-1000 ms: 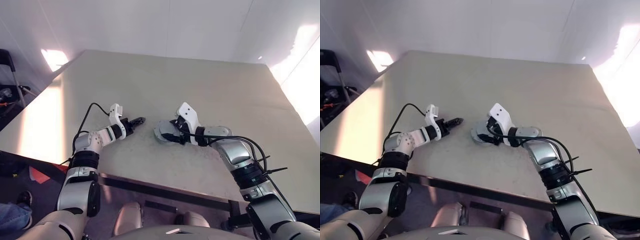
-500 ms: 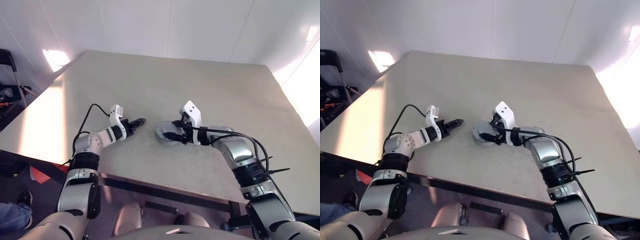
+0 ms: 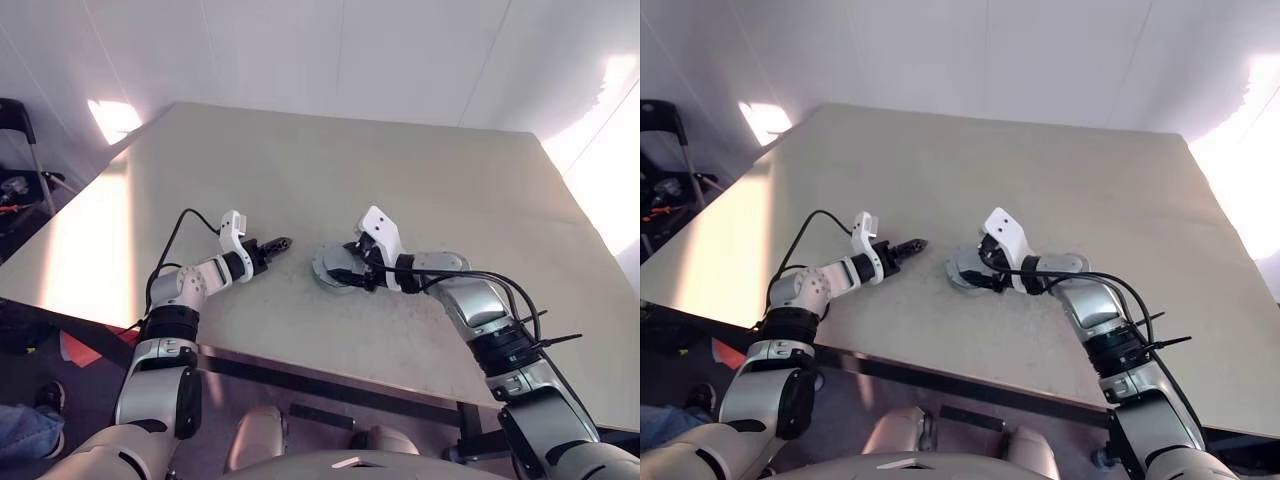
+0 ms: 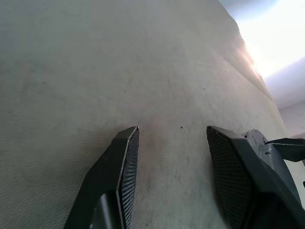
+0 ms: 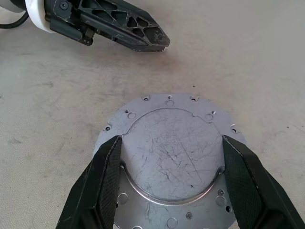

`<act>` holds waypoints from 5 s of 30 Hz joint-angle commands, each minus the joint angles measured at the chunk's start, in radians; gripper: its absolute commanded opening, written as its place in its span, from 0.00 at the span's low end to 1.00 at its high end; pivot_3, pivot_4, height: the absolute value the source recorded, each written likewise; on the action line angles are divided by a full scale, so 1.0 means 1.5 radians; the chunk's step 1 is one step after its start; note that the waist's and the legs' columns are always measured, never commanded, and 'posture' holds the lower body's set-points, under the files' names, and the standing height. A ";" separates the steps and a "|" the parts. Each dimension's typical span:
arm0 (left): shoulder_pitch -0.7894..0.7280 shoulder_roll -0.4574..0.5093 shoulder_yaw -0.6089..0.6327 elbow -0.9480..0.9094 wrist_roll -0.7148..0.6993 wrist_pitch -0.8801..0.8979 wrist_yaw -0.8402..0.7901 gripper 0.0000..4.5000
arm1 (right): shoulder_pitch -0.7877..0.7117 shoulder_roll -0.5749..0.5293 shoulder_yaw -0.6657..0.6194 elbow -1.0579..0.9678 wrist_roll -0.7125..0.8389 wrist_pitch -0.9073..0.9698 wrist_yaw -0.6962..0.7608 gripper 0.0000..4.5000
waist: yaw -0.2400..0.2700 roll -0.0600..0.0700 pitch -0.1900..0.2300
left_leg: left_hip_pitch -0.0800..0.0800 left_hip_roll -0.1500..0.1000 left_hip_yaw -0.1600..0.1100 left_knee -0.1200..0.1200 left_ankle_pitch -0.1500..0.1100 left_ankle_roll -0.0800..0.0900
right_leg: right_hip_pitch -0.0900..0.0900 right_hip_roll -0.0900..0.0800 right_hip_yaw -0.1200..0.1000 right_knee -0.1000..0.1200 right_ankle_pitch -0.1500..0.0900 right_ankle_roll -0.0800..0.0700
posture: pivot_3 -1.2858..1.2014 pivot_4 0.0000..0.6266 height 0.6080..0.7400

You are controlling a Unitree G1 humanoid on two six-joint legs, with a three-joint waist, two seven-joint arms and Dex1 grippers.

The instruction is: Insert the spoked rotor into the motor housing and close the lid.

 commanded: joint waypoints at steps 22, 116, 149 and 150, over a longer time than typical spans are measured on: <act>-0.009 0.002 0.007 -0.012 -0.007 0.001 0.000 0.54 | 0.029 0.025 -0.118 -0.056 0.157 0.079 0.047 0.69 | -0.001 0.001 -0.005 | -0.005 -0.002 0.000 -0.002 -0.004 0.005 | -0.001 -0.001 0.000 -0.009 0.001 -0.001 | 0.52 0.00 1.00; -0.001 0.000 0.001 -0.015 -0.002 0.000 -0.002 0.54 | 0.047 -0.016 -0.060 -0.065 0.037 -0.046 0.050 0.69 | -0.006 0.002 -0.004 | -0.006 -0.002 0.000 -0.003 -0.003 0.003 | -0.002 -0.001 0.000 -0.008 0.001 -0.001 | 0.52 0.00 1.00; 0.002 0.001 0.000 -0.015 -0.001 -0.001 -0.001 0.54 | 0.040 -0.014 -0.053 -0.022 0.010 -0.038 0.027 0.69 | -0.007 0.002 -0.004 | -0.005 -0.002 0.000 -0.003 -0.003 0.003 | -0.002 -0.001 0.000 -0.008 0.001 -0.001 | 0.52 0.00 1.00; 0.002 0.001 0.000 -0.015 -0.001 -0.001 -0.001 0.54 | 0.039 -0.013 -0.053 -0.021 0.011 -0.037 0.027 0.69 | -0.007 0.002 -0.004 | -0.005 -0.002 0.000 -0.003 -0.003 0.003 | -0.001 -0.001 0.000 -0.008 0.001 -0.001 | 0.52 0.00 1.00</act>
